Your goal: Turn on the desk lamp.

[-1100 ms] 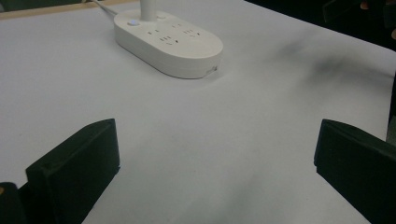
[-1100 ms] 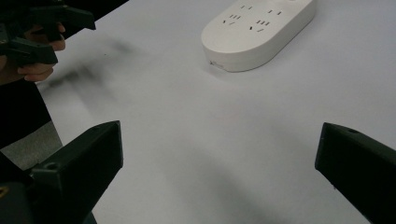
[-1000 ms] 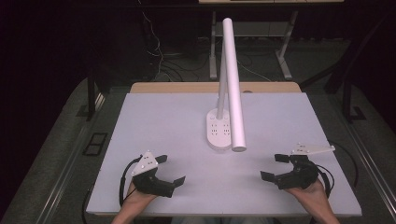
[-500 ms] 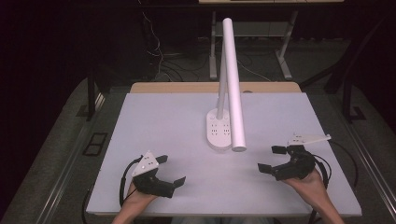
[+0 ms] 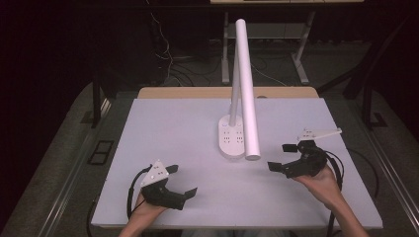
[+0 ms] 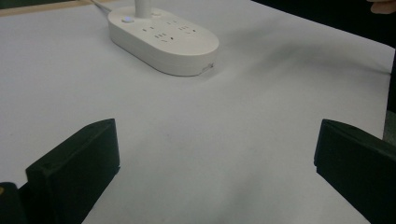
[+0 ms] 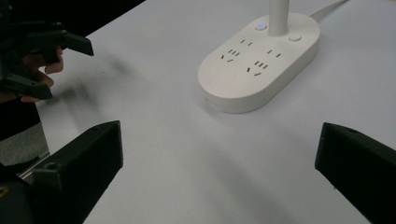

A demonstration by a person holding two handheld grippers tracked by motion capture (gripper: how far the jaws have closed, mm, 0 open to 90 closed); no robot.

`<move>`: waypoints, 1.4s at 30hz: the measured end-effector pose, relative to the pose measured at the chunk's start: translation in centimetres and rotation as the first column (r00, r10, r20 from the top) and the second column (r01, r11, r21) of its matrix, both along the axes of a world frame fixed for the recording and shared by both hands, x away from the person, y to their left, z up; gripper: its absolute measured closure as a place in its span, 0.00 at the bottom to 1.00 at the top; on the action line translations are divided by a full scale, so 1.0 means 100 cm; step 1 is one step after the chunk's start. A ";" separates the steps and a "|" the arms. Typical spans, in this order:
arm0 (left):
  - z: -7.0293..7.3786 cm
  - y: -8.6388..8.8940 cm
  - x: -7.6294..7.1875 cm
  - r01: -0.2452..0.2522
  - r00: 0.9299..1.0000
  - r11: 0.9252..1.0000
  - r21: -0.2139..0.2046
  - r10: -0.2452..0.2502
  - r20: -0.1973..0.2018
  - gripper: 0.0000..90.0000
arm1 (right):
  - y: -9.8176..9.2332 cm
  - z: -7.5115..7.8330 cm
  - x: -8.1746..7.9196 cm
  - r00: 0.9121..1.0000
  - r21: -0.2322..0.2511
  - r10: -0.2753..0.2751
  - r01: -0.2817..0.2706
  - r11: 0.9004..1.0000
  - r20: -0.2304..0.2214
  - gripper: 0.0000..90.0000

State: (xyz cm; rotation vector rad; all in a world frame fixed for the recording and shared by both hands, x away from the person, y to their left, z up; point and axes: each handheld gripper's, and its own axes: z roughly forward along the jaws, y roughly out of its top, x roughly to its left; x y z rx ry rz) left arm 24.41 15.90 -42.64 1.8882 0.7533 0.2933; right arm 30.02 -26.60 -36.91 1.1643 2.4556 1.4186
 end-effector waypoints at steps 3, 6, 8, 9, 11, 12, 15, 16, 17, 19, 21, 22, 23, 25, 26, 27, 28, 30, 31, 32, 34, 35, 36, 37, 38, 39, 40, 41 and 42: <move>0.000 -0.001 0.000 0.000 1.000 1.000 -0.005 0.000 0.000 0.00 | 0.005 0.002 0.005 1.000 -0.008 0.008 -0.008 1.000 0.003 0.00; 0.000 0.000 0.000 -0.003 1.000 1.000 -0.005 0.003 0.001 0.00 | 0.007 0.004 0.008 1.000 -0.015 0.012 -0.012 1.000 0.005 0.00; 0.000 0.001 0.000 -0.004 1.000 1.000 -0.005 0.004 0.001 0.00 | 0.009 0.007 0.013 1.000 -0.013 0.015 -0.014 1.000 0.008 0.00; 0.000 0.001 0.000 -0.004 1.000 1.000 -0.005 0.004 0.001 0.00 | 0.009 0.007 0.013 1.000 -0.013 0.015 -0.014 1.000 0.008 0.00; 0.000 0.002 0.000 -0.004 1.000 1.000 -0.006 0.004 0.002 0.00 | 0.009 0.009 0.019 1.000 -0.010 0.010 -0.010 1.000 0.004 0.00; 0.000 0.002 0.000 -0.004 1.000 1.000 -0.006 0.004 0.002 0.00 | 0.010 0.010 0.020 1.000 -0.011 0.010 -0.010 1.000 0.006 0.00; 0.000 0.002 0.000 -0.004 1.000 1.000 -0.006 0.004 0.001 0.00 | 0.011 0.011 0.026 1.000 -0.015 0.009 -0.009 1.000 0.001 0.00; 0.000 0.002 0.000 -0.005 1.000 1.000 -0.006 0.005 0.001 0.00 | 0.011 0.012 0.027 1.000 -0.016 0.010 -0.010 1.000 -0.002 0.00; 0.000 0.002 0.000 -0.005 1.000 1.000 -0.006 0.005 0.001 0.00 | 0.011 0.013 0.029 1.000 -0.017 0.010 -0.011 1.000 -0.005 0.00; 0.000 0.002 0.000 -0.003 1.000 1.000 -0.004 0.003 0.002 0.00 | 0.012 0.014 0.033 1.000 -0.017 0.006 -0.006 1.000 -0.007 0.00; 0.000 0.001 0.000 -0.002 1.000 1.000 -0.001 0.002 0.002 0.00 | 0.012 0.014 0.037 1.000 -0.017 0.003 -0.003 1.000 -0.006 0.00; 0.000 0.001 0.000 -0.001 1.000 1.000 0.000 0.001 0.003 0.00 | 0.013 0.015 0.039 1.000 -0.014 -0.001 0.001 1.000 -0.010 0.00; 0.000 0.001 0.000 -0.001 1.000 1.000 0.000 0.001 0.003 0.00 | 0.013 0.015 0.041 1.000 -0.012 0.000 0.000 1.000 -0.013 0.00; 0.000 0.001 0.000 -0.002 1.000 1.000 0.002 0.002 0.003 0.00 | 0.014 0.015 0.043 1.000 -0.009 -0.002 0.002 1.000 -0.016 0.00; 0.000 0.001 0.000 -0.003 1.000 1.000 0.002 0.003 0.003 0.00 | 0.014 0.015 0.045 1.000 -0.010 -0.004 0.004 1.000 -0.018 0.00; 0.000 0.001 0.000 -0.005 1.000 1.000 0.001 0.005 0.002 0.00 | 0.015 0.016 0.047 1.000 -0.015 -0.001 0.001 1.000 -0.019 0.00; 0.000 0.002 0.000 -0.005 1.000 1.000 -0.001 0.005 0.003 0.00 | 0.017 0.016 0.051 1.000 -0.013 -0.001 0.001 1.000 -0.021 0.00; 0.000 0.002 0.000 -0.005 1.000 1.000 0.002 0.005 0.004 0.00 | 0.017 0.016 0.053 1.000 -0.013 -0.002 0.002 1.000 -0.020 0.00; 0.000 0.002 0.000 -0.006 1.000 1.000 0.002 0.006 0.005 0.00 | 0.019 0.017 0.055 1.000 -0.011 -0.007 0.007 1.000 -0.025 0.00; 0.000 0.002 0.000 -0.007 1.000 1.000 0.001 0.007 0.004 0.00 | 0.021 0.017 0.059 1.000 -0.010 -0.005 0.005 1.000 -0.020 0.00; 0.000 0.003 0.000 -0.007 1.000 1.000 0.001 0.007 0.004 0.00 | 0.022 0.018 0.062 1.000 -0.010 -0.007 0.007 1.000 -0.018 0.00; 0.000 0.002 0.000 -0.007 1.000 1.000 0.001 0.007 0.004 0.00 | 0.022 0.018 0.062 1.000 -0.010 -0.007 0.007 1.000 -0.018 0.00; 0.000 0.003 0.000 -0.005 1.000 1.000 0.003 0.005 0.005 0.00 | 0.025 0.020 0.066 1.000 -0.012 -0.010 0.010 1.000 -0.019 0.00; 0.000 0.003 0.000 -0.004 1.000 1.000 0.003 0.004 0.006 0.00 | 0.026 0.020 0.068 1.000 -0.013 -0.009 0.009 1.000 -0.019 0.00; 0.000 0.002 0.000 -0.004 1.000 1.000 0.002 0.004 0.006 0.00 | 0.027 0.021 0.069 1.000 -0.015 -0.012 0.012 1.000 -0.020 0.00; 0.000 0.002 0.000 -0.004 1.000 1.000 0.002 0.004 0.006 0.00 | 0.028 0.021 0.070 1.000 -0.017 -0.014 0.013 1.000 -0.019 0.00; 0.001 0.003 0.000 -0.005 1.000 1.000 0.002 0.005 0.006 0.00 | 0.028 0.021 0.070 1.000 -0.017 -0.014 0.013 1.000 -0.019 0.00; 0.001 0.003 0.000 -0.006 1.000 1.000 0.001 0.006 0.006 0.00 | 0.031 0.023 0.073 1.000 -0.018 -0.014 0.014 1.000 -0.016 0.00; 0.001 0.003 0.000 -0.007 1.000 1.000 0.000 0.007 0.005 0.00 | 0.031 0.023 0.073 1.000 -0.018 -0.014 0.014 1.000 -0.016 0.00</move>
